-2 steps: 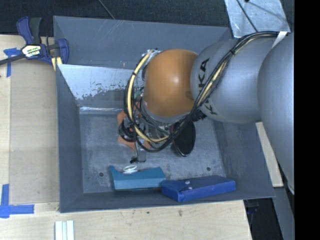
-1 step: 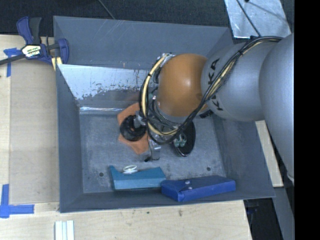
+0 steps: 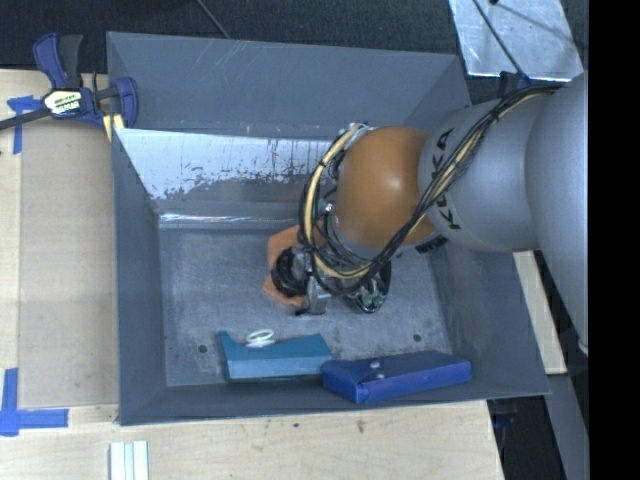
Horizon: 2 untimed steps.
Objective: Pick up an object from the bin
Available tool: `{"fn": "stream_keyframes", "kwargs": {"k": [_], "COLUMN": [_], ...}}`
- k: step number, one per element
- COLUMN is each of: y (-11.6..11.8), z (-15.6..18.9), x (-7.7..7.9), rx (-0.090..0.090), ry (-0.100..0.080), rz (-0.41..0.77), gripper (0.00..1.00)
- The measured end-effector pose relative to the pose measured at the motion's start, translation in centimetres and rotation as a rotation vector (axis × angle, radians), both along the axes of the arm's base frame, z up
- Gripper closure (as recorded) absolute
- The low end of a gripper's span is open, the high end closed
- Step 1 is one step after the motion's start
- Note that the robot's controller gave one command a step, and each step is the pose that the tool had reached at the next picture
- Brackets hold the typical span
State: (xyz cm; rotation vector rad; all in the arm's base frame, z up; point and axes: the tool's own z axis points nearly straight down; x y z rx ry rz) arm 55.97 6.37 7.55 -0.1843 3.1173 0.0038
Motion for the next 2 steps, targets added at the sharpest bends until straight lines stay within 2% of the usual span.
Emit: {"fn": "stream_keyframes", "kwargs": {"k": [1,2], "y": [0.0,-0.5], "z": [0.0,19.7], "x": [0.0,-1.5], "rx": [0.000,-0.002], "ry": [0.000,0.019], "rz": [0.000,-0.079], "gripper": [1.00,1.00]}}
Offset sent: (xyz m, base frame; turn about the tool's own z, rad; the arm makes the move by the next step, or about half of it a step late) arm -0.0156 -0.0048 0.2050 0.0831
